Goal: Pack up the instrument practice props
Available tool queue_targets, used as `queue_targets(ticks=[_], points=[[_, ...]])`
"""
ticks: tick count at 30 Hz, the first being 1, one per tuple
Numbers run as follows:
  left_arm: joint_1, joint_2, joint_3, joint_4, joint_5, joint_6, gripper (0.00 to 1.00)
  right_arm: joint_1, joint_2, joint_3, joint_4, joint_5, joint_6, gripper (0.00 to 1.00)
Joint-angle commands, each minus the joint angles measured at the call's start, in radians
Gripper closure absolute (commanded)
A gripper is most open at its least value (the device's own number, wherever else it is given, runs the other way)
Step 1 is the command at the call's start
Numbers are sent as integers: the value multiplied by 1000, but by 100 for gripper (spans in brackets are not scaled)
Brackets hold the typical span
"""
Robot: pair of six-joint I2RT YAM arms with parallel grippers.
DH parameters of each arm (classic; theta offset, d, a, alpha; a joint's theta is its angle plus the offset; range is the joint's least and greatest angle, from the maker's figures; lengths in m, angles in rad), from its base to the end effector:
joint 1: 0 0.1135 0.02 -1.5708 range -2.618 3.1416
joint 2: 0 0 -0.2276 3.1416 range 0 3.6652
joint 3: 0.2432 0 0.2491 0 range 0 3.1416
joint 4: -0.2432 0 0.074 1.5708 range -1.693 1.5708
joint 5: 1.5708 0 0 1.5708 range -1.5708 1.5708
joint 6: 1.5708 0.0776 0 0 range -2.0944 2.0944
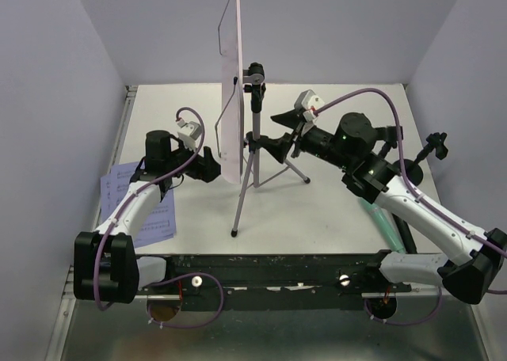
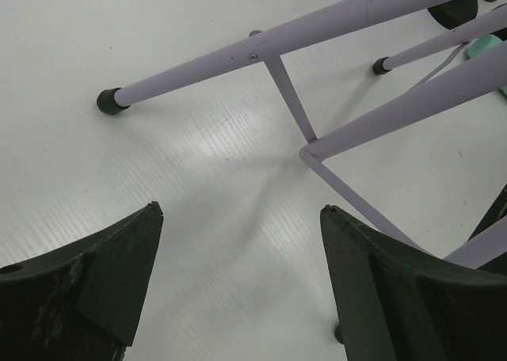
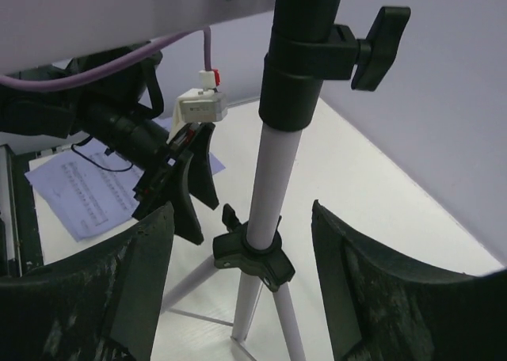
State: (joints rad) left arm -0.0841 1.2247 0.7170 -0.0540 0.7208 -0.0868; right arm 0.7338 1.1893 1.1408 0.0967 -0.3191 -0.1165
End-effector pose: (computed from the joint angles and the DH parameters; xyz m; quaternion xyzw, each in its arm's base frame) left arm 0.2899 -0.0758 0.1920 0.1694 0.8194 -0.3462 0.4244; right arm 0.2267 0.2372 0.3800 -0.3857 0.5730 0.3215 0.6477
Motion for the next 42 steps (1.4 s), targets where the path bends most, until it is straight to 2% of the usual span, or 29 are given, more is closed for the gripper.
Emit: queue_targets(ticks=[1, 5, 8, 9, 13, 18, 20, 21, 24, 29, 32, 36, 39, 40, 42], points=[[7, -28, 4, 26, -41, -5, 10, 42, 42, 68, 15, 150, 27, 26], [9, -56, -20, 43, -38, -21, 10, 64, 99, 103, 43, 187, 44, 30], [10, -83, -31, 4, 9, 25, 18, 69, 148, 123, 81, 203, 58, 30], [10, -99, -34, -16, 17, 38, 19, 69, 157, 134, 86, 204, 66, 33], [18, -151, -48, -72, 12, 82, 19, 69, 187, 154, 113, 203, 75, 50], [44, -172, -60, -73, 22, 82, 19, 69, 211, 198, 74, 97, 83, 80], [46, -175, -57, -72, 37, 113, 18, 70, 207, 201, 51, 43, 63, 98], [44, -175, -57, -67, 43, 119, 18, 70, 202, 197, 40, 28, 51, 100], [44, -166, -54, -64, 71, 172, 18, 56, 191, 182, 14, -15, 43, 100], [43, -171, -60, -79, 72, 295, 19, -17, 194, 185, -73, -384, -11, 100], [35, -162, -59, -102, 78, 372, 19, -66, 214, 233, -221, -530, -86, 100], [24, -145, -42, -110, 91, 400, 19, -119, 285, 335, -352, -647, -124, 100], [11, -149, -53, -75, 106, 407, 19, -120, 320, 390, -406, -647, -167, 98], [6, -154, -59, -54, 112, 409, 19, -120, 326, 395, -410, -628, -163, 94], [-8, -162, -68, -24, 147, 415, 19, -120, 320, 404, -407, -571, -121, 75]])
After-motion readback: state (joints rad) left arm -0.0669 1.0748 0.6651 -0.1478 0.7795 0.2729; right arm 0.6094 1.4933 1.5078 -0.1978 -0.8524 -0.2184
